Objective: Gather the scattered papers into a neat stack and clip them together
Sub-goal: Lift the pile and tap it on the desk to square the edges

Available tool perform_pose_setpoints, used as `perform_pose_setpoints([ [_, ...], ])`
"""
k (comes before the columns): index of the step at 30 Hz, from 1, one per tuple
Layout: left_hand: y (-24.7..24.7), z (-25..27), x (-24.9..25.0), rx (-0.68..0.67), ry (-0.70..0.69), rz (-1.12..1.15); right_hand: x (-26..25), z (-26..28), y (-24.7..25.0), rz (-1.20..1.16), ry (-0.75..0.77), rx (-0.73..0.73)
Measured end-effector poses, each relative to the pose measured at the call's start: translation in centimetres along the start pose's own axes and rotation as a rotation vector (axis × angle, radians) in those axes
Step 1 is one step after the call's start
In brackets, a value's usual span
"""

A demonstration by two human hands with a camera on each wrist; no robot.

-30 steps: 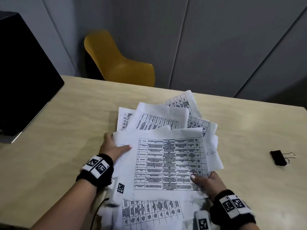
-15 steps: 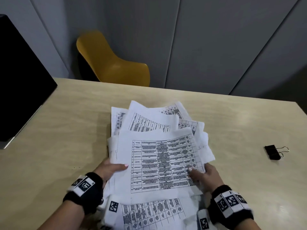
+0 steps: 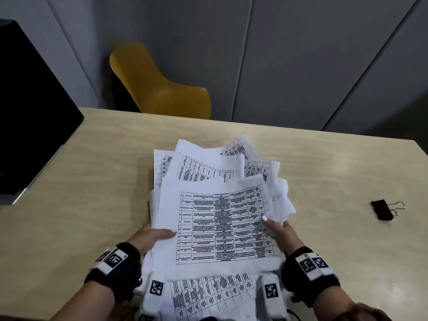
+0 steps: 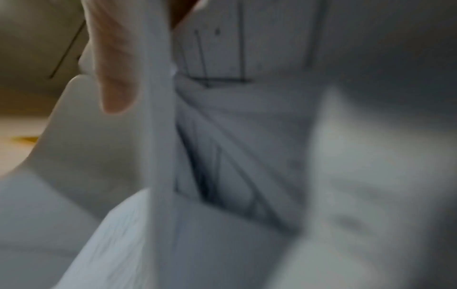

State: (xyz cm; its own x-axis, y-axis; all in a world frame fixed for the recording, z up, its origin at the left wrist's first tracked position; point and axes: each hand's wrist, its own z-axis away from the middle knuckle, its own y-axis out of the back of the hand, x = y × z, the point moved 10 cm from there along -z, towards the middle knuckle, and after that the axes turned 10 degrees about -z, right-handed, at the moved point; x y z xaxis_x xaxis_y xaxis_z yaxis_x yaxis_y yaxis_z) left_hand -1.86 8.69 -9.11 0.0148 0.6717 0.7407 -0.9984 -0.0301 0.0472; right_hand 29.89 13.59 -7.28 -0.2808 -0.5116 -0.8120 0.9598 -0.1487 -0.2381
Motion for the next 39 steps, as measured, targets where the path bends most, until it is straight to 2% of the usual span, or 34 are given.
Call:
perform_pose_setpoints([
  [3,0.3,-0.9,0.2,0.017,-0.038,-0.107,0.8,1.0,-1.0,0.234,-0.092,-0.022],
  [6,0.4,-1.2,1.6,0.068,-0.119,-0.216,0.2,0.9,-0.4,0.325,-0.06,0.047],
  [10,0.4,1.1,7.0,0.178,-0.304,-0.234,-3.2,0.9,-0.7,0.251,0.105,0.088],
  [15,1.4,6.3,15.8,0.309,-0.659,-0.113,-11.4,3.0,-2.4,0.147,0.392,0.126],
  [19,2.2,9.6,19.3,0.381,-0.854,-0.137,-13.6,5.5,-4.3,0.125,0.439,0.056],
  [22,2.8,9.9,18.2,0.341,-0.838,-0.073,-14.1,7.6,-4.0,-0.006,0.572,0.011],
  [24,2.7,9.2,16.7,0.338,-0.798,-0.07,-13.2,7.4,-3.6,-0.009,0.588,0.037],
  [28,2.7,7.8,15.0,0.443,-0.717,-0.075,-10.9,5.7,-3.9,0.047,0.53,0.033],
  [31,3.4,8.4,15.6,0.51,-0.765,-0.044,-11.9,5.8,-3.8,0.067,0.599,0.066],
  [33,3.8,8.6,15.9,0.478,-0.785,-0.045,-12.5,5.9,-3.2,0.03,0.631,0.063],
  [36,3.5,8.3,15.4,0.349,-0.775,-0.074,-11.9,5.9,-2.5,-0.016,0.595,0.059],
  [39,3.0,7.1,13.9,0.322,-0.712,-0.061,-10.8,5.2,-3.5,-0.015,0.542,-0.033],
])
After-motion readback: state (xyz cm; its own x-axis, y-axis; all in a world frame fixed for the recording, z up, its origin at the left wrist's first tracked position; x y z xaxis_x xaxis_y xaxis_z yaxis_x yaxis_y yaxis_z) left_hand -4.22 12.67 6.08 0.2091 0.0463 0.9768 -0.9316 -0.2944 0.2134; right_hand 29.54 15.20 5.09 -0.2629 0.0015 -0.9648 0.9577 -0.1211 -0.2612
